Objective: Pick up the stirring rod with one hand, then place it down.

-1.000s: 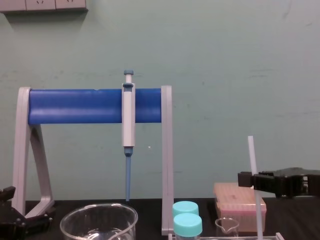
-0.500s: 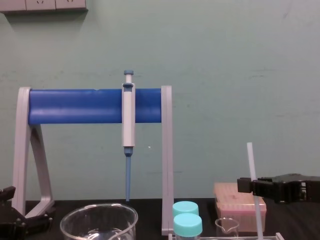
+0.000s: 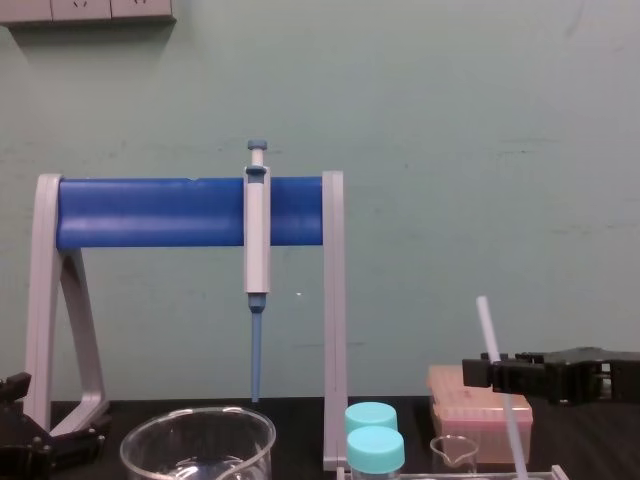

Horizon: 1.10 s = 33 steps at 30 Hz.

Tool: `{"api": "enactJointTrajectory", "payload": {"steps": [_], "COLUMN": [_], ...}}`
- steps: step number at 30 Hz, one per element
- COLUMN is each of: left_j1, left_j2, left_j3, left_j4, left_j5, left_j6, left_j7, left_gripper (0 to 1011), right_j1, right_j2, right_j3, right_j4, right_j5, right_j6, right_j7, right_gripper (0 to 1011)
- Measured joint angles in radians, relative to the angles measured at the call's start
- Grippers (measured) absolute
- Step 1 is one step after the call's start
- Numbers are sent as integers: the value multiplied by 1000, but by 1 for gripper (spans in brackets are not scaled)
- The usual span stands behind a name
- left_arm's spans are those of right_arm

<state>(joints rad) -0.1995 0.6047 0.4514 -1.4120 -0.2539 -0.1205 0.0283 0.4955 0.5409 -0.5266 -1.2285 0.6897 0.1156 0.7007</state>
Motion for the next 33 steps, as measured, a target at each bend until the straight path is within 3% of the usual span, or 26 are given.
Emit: {"api": "enactJointTrajectory", "payload": {"steps": [12, 19, 23, 28, 33], "left_j1": [0, 0, 0, 0, 0], "left_j2": [0, 0, 0, 0, 0], "left_j3": [0, 0, 0, 0, 0], "left_j4": [0, 0, 0, 0, 0], "left_j5": [0, 0, 0, 0, 0], "left_j6": [0, 0, 0, 0, 0], "left_j7": [0, 0, 0, 0, 0], "left_gripper": [1005, 1005, 1005, 1005, 1005], "right_j1": [-7, -83, -163, -244, -288], "right_j2": [11, 50, 46, 12, -35], "right_j3": [8, 47, 104, 163, 185], "right_j4": [-29, -186, -255, -273, -243], "right_j5": [-10, -93, -119, -145, -207], "right_j6": [0, -6, -37, -95, -155], "right_j7": [-23, -214, -354, -490, -614], "right_gripper": [771, 954, 1003, 1003, 1003]}}
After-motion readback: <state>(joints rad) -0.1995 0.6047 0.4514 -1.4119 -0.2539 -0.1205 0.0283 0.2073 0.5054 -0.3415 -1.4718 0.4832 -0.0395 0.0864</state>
